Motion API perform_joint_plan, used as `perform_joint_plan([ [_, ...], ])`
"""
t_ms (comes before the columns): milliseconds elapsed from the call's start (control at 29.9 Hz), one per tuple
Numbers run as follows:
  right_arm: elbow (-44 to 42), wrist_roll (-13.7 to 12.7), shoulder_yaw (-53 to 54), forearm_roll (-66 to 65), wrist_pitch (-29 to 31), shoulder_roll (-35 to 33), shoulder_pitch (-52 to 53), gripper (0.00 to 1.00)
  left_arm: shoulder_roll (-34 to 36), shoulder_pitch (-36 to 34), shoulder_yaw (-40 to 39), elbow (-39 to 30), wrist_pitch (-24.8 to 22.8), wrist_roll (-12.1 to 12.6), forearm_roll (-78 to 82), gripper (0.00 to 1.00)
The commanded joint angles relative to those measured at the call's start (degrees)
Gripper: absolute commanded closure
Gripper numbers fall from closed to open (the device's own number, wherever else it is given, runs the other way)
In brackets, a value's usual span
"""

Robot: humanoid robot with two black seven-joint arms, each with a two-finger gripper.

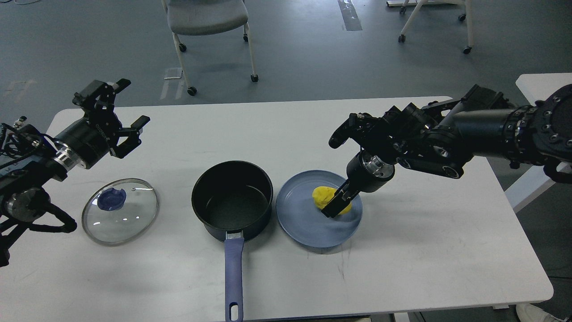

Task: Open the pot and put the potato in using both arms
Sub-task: 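Reach the right gripper down to the yellow potato on the plate, then grasp the potato with the right gripper and lift it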

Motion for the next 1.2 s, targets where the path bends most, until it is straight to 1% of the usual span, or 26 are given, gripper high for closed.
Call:
perform_joint_plan([
  [0,-0.7,0.0,-0.5,-0.1,-0.5,1.0,-0.9,0.01,0.1,0.0,0.0,0.1,0.0,0.0,0.0,0.02],
  [100,-1.2,0.0,-1.2,-0.1,-1.4,1.4,-1.3,0.03,0.0,0.0,-0.1,0.1,0.0,0.0,0.0,0.02],
  [201,-1.6,0.0,-1.4,-0.2,-2.8,1.6,-1.6,0.09,0.0,0.0,-0.3,0.1,0.0,0.0,0.0,0.02],
  [267,-1.6,0.0,-1.5,-0.2,-3.1,1.5,-1.6,0.15,0.0,0.0,-0.3,0.1,0.0,0.0,0.0,0.02],
  [301,-1.6,0.0,-1.7,-0.2,-3.2,1.5,-1.6,0.19,0.0,0.0,-0.3,0.1,0.0,0.0,0.0,0.02],
  [334,-1.6,0.0,-2.1,-0.2,-3.5,1.5,-1.6,0.31,0.1,0.0,-0.3,0.2,0.0,0.0,0.0,0.02],
  [401,-1.6,0.0,-2.4,-0.2,-4.8,1.5,-1.6,0.40,0.1,0.0,-0.3,0.2,0.0,0.0,0.0,0.02],
  [434,-1.6,0.0,-2.6,-0.2,-5.4,1.5,-1.6,0.42,0.1,-0.1,-0.3,0.1,0.0,0.0,0.0,0.02],
  [468,-1.5,0.0,-2.9,-0.2,-6.0,1.4,-1.7,0.49,0.1,-0.1,-0.3,0.1,0.0,0.0,0.0,0.02],
  [535,-1.5,0.0,-3.2,-0.2,-6.2,1.5,-1.7,0.59,0.1,-0.1,-0.3,0.1,0.0,0.0,0.0,0.02],
  [568,-1.5,0.0,-3.2,-0.2,-6.2,1.5,-1.8,0.71,0.1,-0.1,-0.3,0.1,0.0,0.0,0.0,0.02],
  [602,-1.4,0.0,-3.2,-0.1,-6.3,1.4,-1.8,0.79,0.2,-0.1,-0.3,0.1,0.0,0.0,0.0,0.02],
  [702,-1.4,0.0,-2.9,-0.1,-6.3,0.7,-0.6,0.84,0.2,-0.2,-0.3,0.2,0.0,0.0,0.0,0.02],
  [769,-1.2,0.0,-2.6,0.0,-6.3,0.2,0.1,0.85,0.2,-0.2,-0.3,0.2,0.0,0.0,-0.1,0.02],
  [902,0.2,0.0,0.7,0.7,-6.6,-2.0,3.2,0.85,0.2,-0.2,-0.3,0.2,0.0,0.0,0.0,0.02],
  [1036,2.3,0.0,6.4,1.2,-6.5,-4.4,6.7,0.84,0.2,-0.2,-0.3,0.2,0.0,0.0,0.0,0.02],
  [1170,2.5,0.0,9.7,4.4,-6.5,-4.0,8.6,0.84,0.2,-0.2,-0.3,0.2,0.0,0.0,0.0,0.02],
])
